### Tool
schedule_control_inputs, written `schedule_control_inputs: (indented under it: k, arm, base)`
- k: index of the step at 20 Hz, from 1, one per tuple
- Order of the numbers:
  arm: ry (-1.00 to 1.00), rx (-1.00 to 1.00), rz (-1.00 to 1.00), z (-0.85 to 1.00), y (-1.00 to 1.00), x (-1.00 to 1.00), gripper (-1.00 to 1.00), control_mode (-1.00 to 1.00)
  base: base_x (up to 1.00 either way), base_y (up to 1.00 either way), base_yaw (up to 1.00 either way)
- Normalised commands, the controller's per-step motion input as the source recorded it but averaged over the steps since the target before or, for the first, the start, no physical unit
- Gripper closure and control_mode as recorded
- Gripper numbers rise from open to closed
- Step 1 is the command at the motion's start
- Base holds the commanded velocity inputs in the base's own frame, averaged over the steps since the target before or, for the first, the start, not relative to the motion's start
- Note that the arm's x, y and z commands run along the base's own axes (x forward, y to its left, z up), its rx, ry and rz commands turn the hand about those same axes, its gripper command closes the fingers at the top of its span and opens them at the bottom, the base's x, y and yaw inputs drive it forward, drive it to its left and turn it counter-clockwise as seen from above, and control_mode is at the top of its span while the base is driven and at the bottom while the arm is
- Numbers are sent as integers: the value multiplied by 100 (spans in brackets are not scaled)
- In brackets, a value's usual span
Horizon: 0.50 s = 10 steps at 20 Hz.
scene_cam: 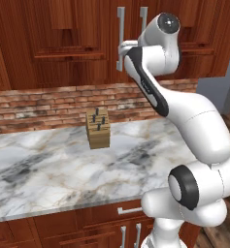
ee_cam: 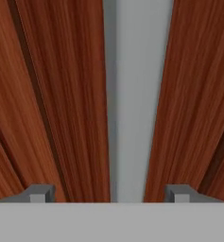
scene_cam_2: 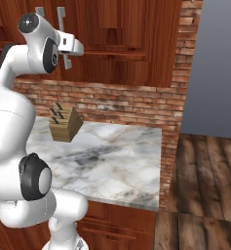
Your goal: Open the cabinet. Pick the dish brush and place it next to the sink. Then close the cabinet.
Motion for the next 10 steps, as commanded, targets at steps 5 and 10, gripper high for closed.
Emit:
schedule_control_inputs:
  k: [5,10]
  arm:
    - [-4,0,-2,-12,0,3,-100,-100]
    - [0,0,0,0,0,0,100,-100]
  base:
    - [0,0,0]
    - [0,0,0]
